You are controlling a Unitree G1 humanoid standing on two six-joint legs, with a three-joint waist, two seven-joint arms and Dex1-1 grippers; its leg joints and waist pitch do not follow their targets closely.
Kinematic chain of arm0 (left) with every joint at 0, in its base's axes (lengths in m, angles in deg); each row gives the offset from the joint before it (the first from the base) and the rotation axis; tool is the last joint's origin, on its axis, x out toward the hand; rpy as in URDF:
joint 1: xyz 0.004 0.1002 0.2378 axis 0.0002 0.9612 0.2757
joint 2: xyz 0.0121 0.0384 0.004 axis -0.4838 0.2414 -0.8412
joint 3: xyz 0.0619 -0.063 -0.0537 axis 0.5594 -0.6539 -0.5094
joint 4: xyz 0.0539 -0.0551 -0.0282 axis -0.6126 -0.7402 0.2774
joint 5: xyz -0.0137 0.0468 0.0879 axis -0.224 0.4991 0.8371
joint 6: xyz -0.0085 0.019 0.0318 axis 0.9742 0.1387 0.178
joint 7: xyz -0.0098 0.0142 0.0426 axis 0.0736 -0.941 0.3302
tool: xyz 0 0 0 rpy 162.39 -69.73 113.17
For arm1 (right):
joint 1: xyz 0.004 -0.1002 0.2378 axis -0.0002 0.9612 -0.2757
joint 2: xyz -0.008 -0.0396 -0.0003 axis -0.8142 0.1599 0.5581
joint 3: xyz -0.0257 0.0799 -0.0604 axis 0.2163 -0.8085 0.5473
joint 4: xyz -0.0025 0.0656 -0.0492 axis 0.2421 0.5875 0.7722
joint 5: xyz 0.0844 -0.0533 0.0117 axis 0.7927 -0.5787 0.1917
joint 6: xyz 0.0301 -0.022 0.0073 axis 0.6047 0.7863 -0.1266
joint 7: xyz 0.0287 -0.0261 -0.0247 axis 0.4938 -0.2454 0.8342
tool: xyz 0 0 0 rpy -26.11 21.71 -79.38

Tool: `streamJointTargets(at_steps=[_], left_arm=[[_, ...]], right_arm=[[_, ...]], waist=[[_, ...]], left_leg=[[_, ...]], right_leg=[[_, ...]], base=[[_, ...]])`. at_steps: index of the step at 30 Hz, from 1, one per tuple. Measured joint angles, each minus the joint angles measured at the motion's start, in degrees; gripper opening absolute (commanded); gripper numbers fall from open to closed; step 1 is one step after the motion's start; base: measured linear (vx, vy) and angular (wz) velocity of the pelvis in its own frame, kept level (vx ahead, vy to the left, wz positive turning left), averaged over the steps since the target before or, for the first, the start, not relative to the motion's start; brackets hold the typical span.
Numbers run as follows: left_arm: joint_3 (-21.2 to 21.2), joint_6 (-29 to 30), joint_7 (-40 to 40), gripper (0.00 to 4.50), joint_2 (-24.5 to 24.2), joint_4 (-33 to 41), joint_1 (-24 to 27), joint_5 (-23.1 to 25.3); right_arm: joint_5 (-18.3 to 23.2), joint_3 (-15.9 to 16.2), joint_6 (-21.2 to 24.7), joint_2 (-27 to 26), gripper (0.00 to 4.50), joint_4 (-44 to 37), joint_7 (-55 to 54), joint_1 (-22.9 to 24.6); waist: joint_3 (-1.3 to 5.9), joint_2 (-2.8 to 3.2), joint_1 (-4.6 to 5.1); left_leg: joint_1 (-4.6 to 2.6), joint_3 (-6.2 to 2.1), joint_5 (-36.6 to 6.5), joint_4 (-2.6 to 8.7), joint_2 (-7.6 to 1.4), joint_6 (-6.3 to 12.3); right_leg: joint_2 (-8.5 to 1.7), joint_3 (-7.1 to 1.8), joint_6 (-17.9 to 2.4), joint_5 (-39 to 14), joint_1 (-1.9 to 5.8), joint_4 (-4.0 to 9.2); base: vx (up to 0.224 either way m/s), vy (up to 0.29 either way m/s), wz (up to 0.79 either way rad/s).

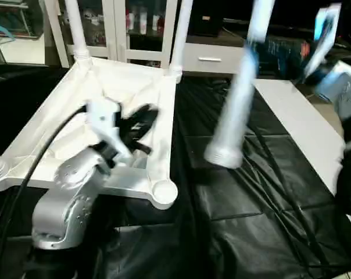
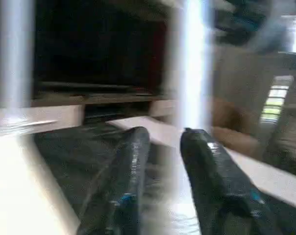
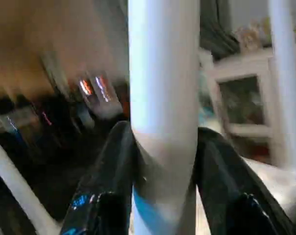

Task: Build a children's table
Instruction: Pick table leg

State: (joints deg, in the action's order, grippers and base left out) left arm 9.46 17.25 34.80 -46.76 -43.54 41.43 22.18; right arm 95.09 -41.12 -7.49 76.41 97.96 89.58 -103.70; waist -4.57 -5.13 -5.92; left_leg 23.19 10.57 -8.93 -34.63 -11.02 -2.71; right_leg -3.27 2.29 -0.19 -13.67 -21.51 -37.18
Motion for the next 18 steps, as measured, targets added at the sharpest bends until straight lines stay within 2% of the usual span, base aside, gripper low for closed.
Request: streamJointTargets(at_steps=[1, 4, 6, 7, 11, 13, 18], left_arm=[[0.96, 0.85, 1.38, 1.87, -0.03, 0.06, -0.98, -0.54], [2.36, 1.49, 3.44, 2.03, -0.2, -0.32, -2.84, -1.11], [2.98, 1.41, 4.06, 2.07, -0.22, -0.83, -4.15, -0.9], [3.45, 1.29, 4.32, 2.38, -0.21, -1.52, -4.95, -0.25], [4.59, 0.05, 4.3, 2.49, -0.7, -5.29, -7.35, 2.37], [4.23, -0.15, 4.01, 2.81, -1.11, -6.66, -8.34, 2.79], [4.4, 1.87, 4.47, 3.28, -0.65, -8.61, -9.86, 2.1]], right_arm=[[1.37, -0.39, 1.72, -0.96, 1.41, -2.93, -1.35, 0.53], [3.14, -1.86, 6.1, -2.81, 1.41, -9.22, -4.33, 2.67], [3.66, -2.1, 8.1, -3.98, 1.41, -11.56, -5.84, 4.05], [4.4, -2.17, 9.36, -4.64, 1.41, -13.4, -6.99, 5.22], [6.49, -1.04, 13.21, -7.64, 1.41, -24.07, -12.09, 10.48], [7.12, -0.73, 14.53, -8.69, 1.41, -27.91, -14.5, 11.98], [9.89, -0.45, 17.57, -11.92, 1.41, -33.9, -16.52, 12.26]], waist=[[0.01, 0.01, -0.17], [0.01, 0.01, -0.65], [0.01, 0.02, -0.64], [0.01, 0.02, -0.66], [0.01, 0.1, -0.66], [0.03, 0.15, -0.59], [0.03, 0.36, -0.52]], left_leg=[[0.0, 0.0, 0.01, 0.06, 0.0, -0.02], [0.01, 0.01, 0.05, 0.13, 0.0, -0.08], [0.0, 0.04, 0.07, 0.12, 0.0, -0.11], [0.0, 0.04, 0.08, 0.12, 0.0, -0.13], [-0.04, 0.05, 0.16, 0.16, 0.0, -0.26], [-0.06, 0.04, 0.28, 0.21, 0.0, -0.46], [-0.1, 0.03, 0.4, 0.28, 0.0, -0.67]], right_leg=[[0.0, 0.03, 0.01, 0.0, -0.01, 0.02], [0.01, 0.04, 0.03, 0.0, -0.03, 0.04], [0.01, -0.01, 0.08, 0.03, -0.03, 0.04], [0.0, -0.01, 0.11, 0.05, -0.01, 0.06], [0.0, -0.02, 0.31, 0.16, -0.01, 0.06], [0.0, -0.03, 0.46, 0.25, -0.04, 0.05], [0.0, -0.04, 0.53, 0.32, -0.05, 0.02]], base=[[0.0, 0.0, 0.0], [0.0, 0.0, 0.0], [0.0, 0.0, 0.0], [0.0, 0.0, 0.0], [0.0, 0.0, 0.0], [0.0, 0.0, 0.0], [0.0, 0.0, 0.0]])
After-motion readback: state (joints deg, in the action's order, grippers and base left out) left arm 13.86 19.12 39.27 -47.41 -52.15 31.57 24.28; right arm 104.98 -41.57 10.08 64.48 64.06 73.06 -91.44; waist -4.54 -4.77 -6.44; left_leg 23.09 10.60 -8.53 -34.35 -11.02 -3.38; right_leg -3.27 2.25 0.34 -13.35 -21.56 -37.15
